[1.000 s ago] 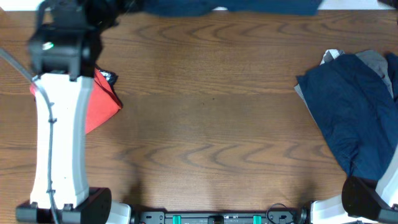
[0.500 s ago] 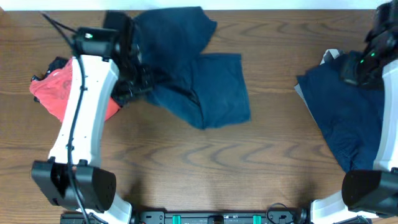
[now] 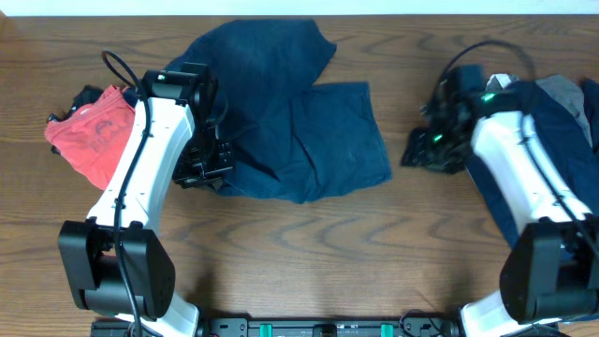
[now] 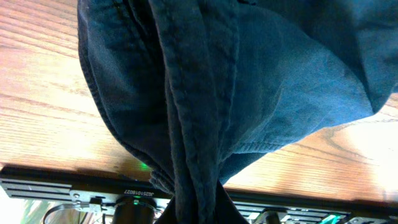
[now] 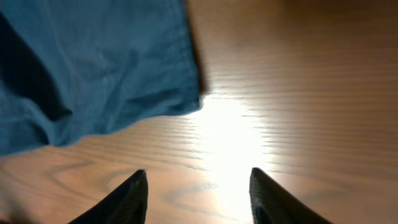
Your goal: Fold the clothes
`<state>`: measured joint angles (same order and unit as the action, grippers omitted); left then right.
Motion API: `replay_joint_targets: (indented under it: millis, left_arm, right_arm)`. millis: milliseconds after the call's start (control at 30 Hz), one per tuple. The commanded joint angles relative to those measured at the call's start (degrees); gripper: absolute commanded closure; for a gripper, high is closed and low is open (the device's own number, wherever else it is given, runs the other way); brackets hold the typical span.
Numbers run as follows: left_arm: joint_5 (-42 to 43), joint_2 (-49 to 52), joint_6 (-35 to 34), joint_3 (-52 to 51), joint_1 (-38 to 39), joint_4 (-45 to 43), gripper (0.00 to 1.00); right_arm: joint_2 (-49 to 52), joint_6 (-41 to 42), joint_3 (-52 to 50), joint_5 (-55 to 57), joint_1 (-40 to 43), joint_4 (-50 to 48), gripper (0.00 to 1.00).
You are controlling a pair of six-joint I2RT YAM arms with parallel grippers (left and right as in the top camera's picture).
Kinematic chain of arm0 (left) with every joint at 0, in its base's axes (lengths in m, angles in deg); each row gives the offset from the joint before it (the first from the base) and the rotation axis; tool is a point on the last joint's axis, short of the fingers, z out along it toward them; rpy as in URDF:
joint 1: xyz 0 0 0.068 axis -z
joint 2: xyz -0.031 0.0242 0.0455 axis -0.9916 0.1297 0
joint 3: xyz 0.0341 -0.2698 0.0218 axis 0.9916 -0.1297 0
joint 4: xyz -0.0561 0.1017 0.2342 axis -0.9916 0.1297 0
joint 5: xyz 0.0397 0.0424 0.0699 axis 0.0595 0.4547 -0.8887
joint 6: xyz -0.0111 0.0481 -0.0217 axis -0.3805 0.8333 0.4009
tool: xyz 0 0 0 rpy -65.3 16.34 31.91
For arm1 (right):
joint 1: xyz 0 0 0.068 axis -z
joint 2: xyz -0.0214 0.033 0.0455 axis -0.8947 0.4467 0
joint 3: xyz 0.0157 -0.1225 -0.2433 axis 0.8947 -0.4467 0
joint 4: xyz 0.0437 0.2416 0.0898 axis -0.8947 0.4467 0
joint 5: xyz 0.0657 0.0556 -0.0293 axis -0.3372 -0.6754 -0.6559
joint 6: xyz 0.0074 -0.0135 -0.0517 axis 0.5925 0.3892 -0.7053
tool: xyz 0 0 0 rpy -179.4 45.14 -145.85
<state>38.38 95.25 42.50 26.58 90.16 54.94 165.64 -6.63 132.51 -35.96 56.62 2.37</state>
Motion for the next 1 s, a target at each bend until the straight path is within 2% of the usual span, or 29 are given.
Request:
replay_joint_targets:
  millis: [0, 233, 600, 700, 767, 900, 967]
  left_arm:
    - [-1.5, -0.5, 0.7, -0.4, 0.1, 0.3, 0.94]
    - [-1.5, -0.5, 0.7, -0.4, 0.1, 0.1, 0.94]
    - [-1.5, -0.5, 0.7, -0.4, 0.1, -0.2, 0.94]
    - [-1.5, -0.5, 0.7, -0.4, 0.1, -0.2, 0.94]
    - [-1.5, -0.5, 0.7, -0.4, 0.1, -0.2, 0.94]
    - [-1.5, -0.5, 0.7, -0.4, 0.1, -0.2, 0.94]
    - [-1.5, -0.5, 0.7, -0.4, 0.1, -0.2, 0.94]
  right_arm:
    - [0.1, 6.3, -5.7, -2.9, -3.1, -5.2, 0.47]
    - [0.1, 14.5, -14.8, -2.9, -5.9, -19.3, 0.44]
    - [0.1, 21.6, -23.8, -1.1, -6.3, -34.3, 0.45]
    - [0.1, 22.3, -25.1, -0.8, -6.4, -38.2, 0.48]
    - [0.1, 22.3, -25.3, -0.7, -6.4, -39.8, 0.54]
    - [0.1, 22.6, -25.4, 0.5, -6.3, -40.5, 0.76]
    - [0.1, 22.6, -25.4, 1.6, -6.3, -40.2, 0.99]
